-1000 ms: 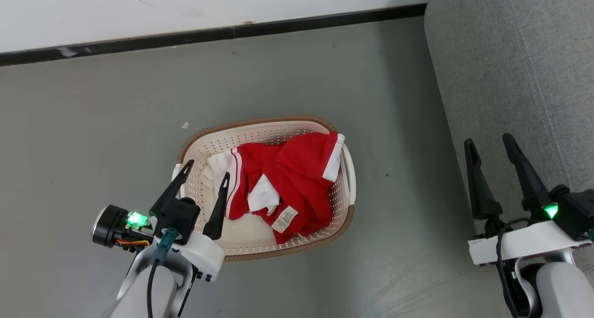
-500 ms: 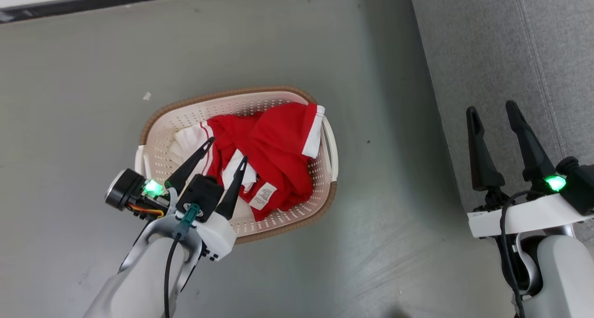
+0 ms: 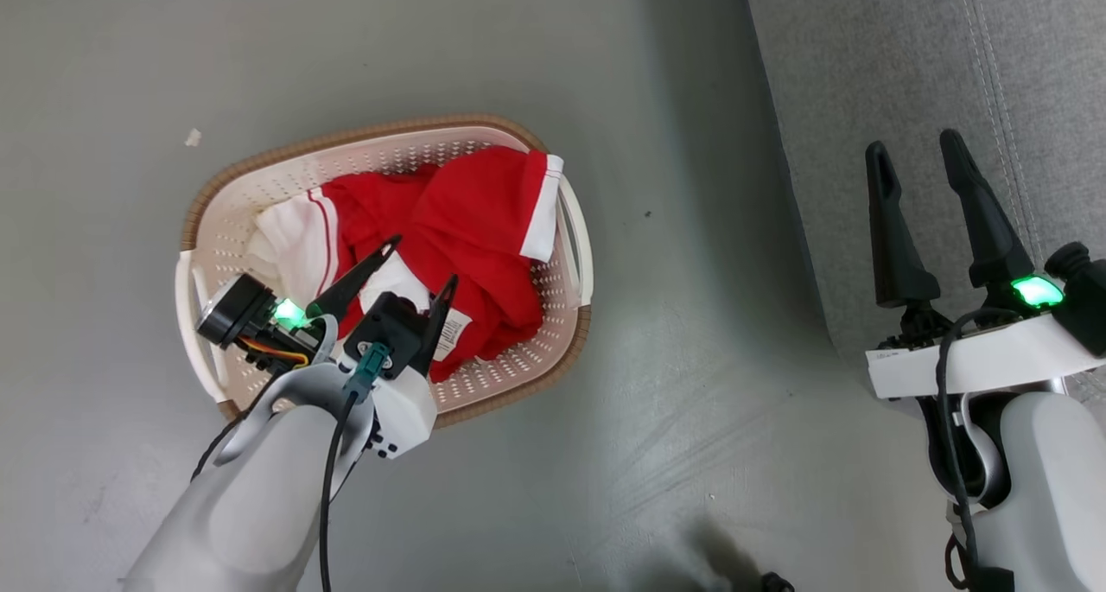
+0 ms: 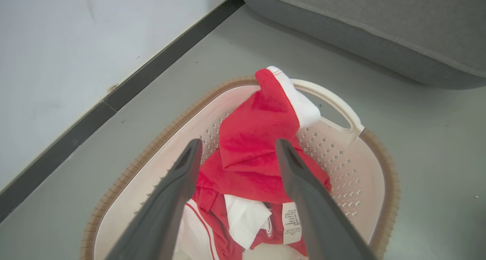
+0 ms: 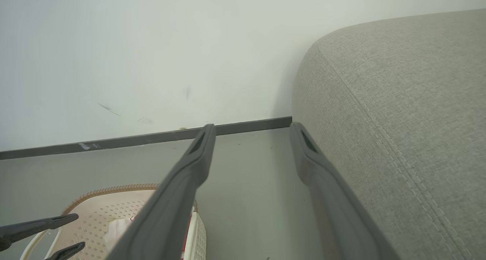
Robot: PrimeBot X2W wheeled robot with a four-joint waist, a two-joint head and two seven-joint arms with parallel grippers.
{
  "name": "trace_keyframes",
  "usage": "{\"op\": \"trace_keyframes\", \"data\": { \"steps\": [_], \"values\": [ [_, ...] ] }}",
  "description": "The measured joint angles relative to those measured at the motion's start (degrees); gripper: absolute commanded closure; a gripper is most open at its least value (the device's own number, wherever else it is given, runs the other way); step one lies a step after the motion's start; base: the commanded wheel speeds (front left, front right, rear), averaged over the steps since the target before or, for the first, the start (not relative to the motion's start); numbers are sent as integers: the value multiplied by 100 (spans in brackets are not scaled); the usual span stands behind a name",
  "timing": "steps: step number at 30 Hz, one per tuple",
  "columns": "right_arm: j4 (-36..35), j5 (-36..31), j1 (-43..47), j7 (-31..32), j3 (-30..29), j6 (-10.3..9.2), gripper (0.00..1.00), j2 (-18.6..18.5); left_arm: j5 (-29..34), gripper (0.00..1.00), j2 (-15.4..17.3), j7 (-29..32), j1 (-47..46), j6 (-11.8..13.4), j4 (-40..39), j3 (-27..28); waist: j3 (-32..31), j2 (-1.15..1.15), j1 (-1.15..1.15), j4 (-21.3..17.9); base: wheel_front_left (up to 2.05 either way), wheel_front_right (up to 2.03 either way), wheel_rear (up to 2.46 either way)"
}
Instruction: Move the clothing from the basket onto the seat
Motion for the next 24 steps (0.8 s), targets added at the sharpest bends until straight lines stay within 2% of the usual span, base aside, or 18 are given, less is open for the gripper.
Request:
{"op": "trace_keyframes", "data": {
  "steps": [24],
  "values": [
    [74, 249, -441, -7, 142, 0, 0, 0, 256, 0, -58, 14, -765, -154, 544, -237, 665, 0, 1, -457, 0, 0, 0]
  ]
}}
